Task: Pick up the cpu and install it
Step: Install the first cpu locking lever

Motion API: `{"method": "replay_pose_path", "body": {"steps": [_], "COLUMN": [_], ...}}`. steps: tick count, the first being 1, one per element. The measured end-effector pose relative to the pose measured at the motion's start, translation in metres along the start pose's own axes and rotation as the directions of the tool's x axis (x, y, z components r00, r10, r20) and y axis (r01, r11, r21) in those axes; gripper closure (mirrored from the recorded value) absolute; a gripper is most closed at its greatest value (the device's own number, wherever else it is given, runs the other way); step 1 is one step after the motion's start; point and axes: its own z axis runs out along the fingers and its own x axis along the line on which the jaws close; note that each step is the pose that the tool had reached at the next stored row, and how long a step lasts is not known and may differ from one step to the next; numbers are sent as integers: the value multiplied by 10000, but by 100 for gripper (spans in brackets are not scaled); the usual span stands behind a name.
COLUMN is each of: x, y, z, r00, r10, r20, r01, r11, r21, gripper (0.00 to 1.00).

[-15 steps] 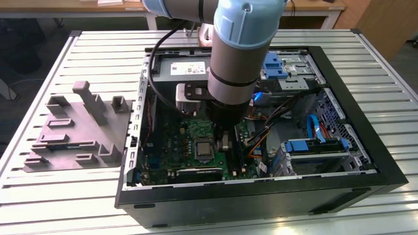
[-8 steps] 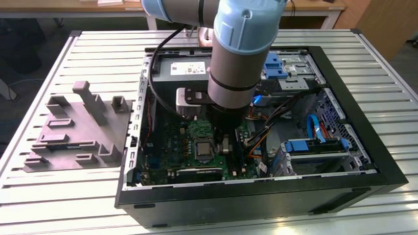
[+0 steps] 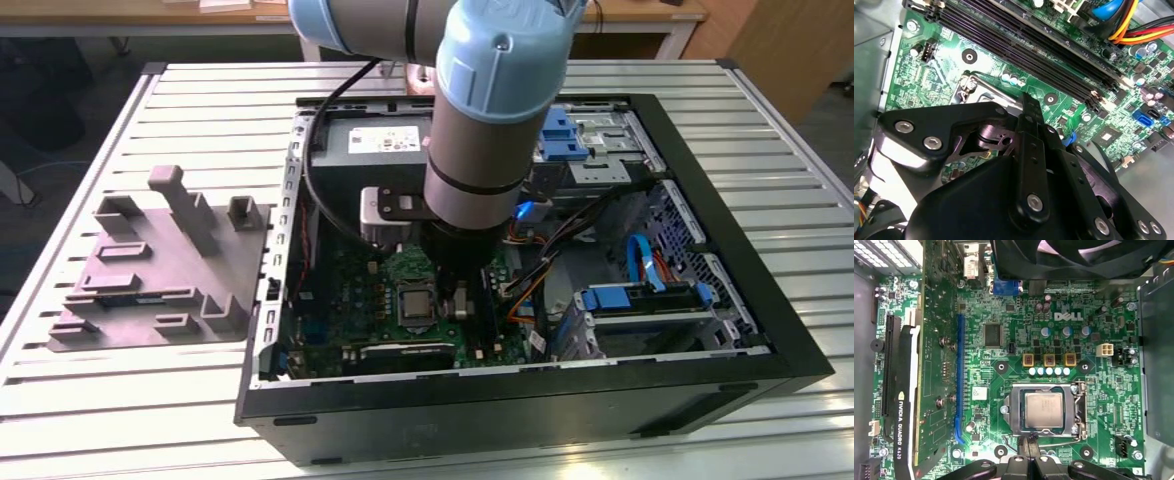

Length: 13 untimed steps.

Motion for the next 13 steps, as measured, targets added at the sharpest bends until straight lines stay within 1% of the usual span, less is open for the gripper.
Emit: {"method": "replay_pose_path", "body": {"steps": [8, 13], "x": [43, 45], "y": [-3, -4], "z": [63, 87], "r00": [10000, 10000], "r10": [-23, -28], "r20": [-4, -4], "r01": [23, 28], "r11": [10000, 10000], "r21": [7, 7], "gripper": [89, 89]}}
